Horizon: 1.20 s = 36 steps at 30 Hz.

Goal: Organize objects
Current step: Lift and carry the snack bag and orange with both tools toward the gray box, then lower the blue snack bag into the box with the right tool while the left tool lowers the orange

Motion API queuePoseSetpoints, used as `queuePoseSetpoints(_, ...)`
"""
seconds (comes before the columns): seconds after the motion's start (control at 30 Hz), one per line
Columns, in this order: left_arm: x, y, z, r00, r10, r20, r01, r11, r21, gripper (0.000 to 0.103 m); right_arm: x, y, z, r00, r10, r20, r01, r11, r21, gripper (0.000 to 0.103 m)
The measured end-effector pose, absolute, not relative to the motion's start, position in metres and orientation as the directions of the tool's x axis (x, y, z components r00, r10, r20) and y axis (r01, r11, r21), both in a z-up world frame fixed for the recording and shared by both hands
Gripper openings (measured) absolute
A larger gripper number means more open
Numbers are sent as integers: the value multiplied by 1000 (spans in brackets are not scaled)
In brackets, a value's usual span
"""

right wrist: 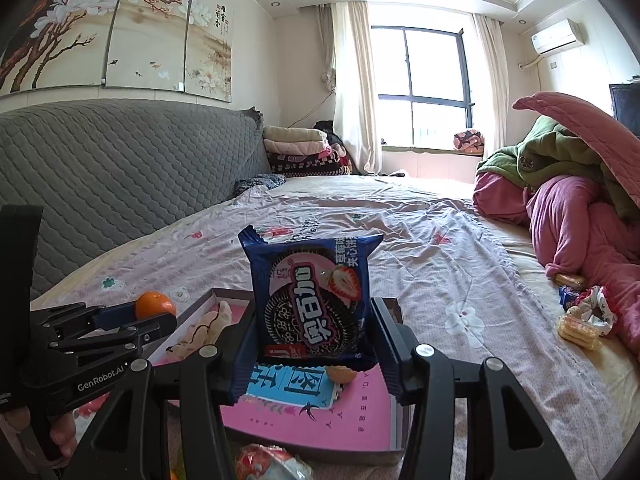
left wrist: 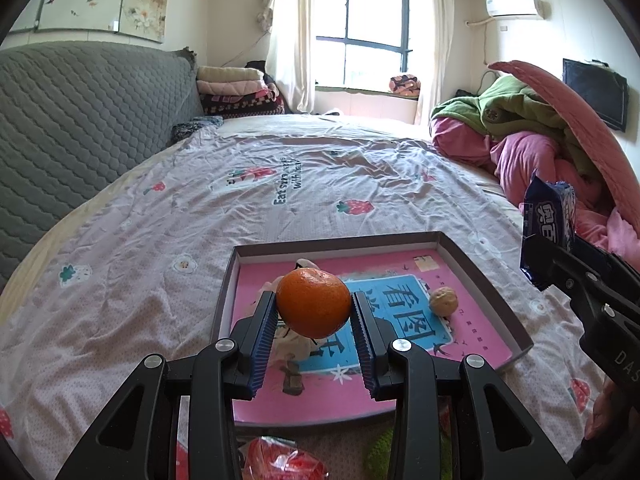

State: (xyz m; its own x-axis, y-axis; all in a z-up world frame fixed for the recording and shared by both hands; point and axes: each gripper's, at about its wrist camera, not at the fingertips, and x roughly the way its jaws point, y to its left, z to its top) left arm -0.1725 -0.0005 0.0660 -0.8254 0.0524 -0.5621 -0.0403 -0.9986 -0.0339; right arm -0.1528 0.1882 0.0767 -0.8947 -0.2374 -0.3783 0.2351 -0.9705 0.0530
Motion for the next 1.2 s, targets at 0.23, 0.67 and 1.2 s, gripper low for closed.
queuePoseSetpoints(0.23,-187,4,62,-816,54,-575,-46,-999,-30,38,-166,187,76,-895,-234,-380,235,-971,42,52)
queuePoseSetpoints(0.67,-219,9,54,-782,68,-620,-61,-998,-32,38,-189,187,74,-897,-209,-389,222,-975,11,52)
queuePoseSetpoints(1.2,-237,12,32,-720,93,-688,-81,-995,-50,38,-206,191,52,-858,-185,-480,209,-978,5,52)
